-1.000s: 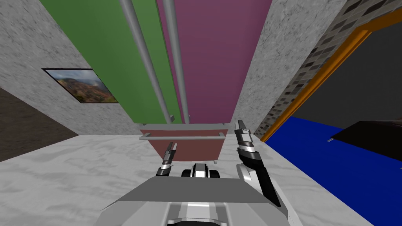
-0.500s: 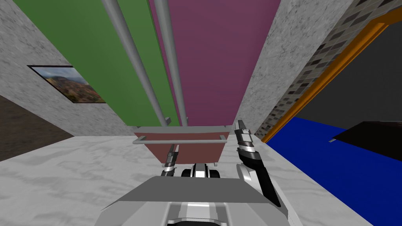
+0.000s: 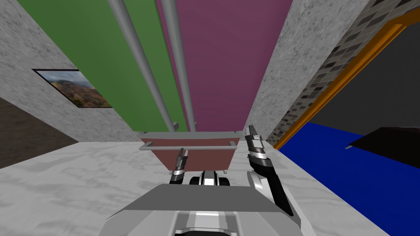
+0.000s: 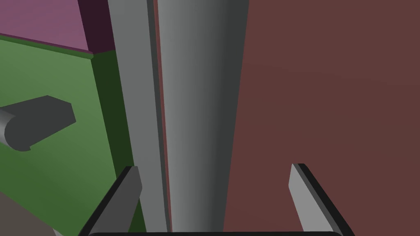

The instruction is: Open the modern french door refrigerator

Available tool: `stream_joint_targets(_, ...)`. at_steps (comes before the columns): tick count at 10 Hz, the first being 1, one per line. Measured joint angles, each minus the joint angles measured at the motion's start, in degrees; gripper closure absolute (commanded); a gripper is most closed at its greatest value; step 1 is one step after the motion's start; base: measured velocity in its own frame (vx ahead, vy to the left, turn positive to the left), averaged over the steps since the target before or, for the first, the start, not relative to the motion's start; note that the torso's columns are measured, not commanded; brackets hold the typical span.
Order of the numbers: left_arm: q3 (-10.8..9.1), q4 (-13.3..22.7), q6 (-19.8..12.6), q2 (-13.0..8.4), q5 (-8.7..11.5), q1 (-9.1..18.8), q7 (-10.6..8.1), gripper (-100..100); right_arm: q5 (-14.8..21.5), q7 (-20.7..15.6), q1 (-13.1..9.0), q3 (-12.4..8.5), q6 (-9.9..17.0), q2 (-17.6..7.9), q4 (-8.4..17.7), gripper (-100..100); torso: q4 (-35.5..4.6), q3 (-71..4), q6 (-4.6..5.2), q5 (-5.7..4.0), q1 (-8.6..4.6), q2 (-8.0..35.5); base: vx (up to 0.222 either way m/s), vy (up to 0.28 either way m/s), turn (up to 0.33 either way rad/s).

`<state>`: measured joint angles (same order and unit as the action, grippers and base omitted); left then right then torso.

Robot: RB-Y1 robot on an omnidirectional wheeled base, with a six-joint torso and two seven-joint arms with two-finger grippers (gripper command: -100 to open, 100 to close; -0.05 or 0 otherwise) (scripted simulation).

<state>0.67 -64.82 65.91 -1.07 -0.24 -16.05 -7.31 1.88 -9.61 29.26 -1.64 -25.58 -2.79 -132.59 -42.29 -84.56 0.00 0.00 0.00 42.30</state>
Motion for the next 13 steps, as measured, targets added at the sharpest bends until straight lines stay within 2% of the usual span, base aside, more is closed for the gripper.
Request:
stream_joint_targets(2,-0.22,-1.02,-2.07,-0.18,0.14,1.06,-0.07,-100,0.0,0.0,0.0,0.0,0.0,0.0,0.0,0,0.01,-0.01,0.0,0.0,0.0,-0.02,-0.006,-0.001,0.003)
stream_joint_targets(3,-0.2,-1.2,-2.35,-0.17,0.13,1.05,-0.05,100,0.0,0.0,0.0,0.0,0.0,0.0,0.0,0,0.01,-0.02,0.0,0.0,0.0,-0.03,0.009,0.003,-0.015)
stream_joint_targets(6,-0.05,0.84,1.92,-0.18,0.04,-0.58,-0.14,100,0.0,0.0,0.0,0.0,0.0,0.0,0.0,0,0.31,-0.22,0.08,0.21,0.18,-0.46,0.007,0.004,-0.006)
stream_joint_targets(7,-0.05,0.89,2.36,-0.19,0.03,-0.63,-0.15,100,0.0,0.0,0.0,0.0,0.0,0.0,0.0,0,0.22,-0.19,0.05,0.15,0.15,-0.36,-0.095,-0.018,0.04)
stream_joint_targets(13,0.09,-2.0,-3.21,-0.63,-0.05,-0.02,-0.57,100,0.0,0.0,-0.01,0.0,0.0,0.0,0.0,0,-0.09,-0.12,0.03,-0.09,-0.07,-0.17,-0.143,-0.014,0.029)
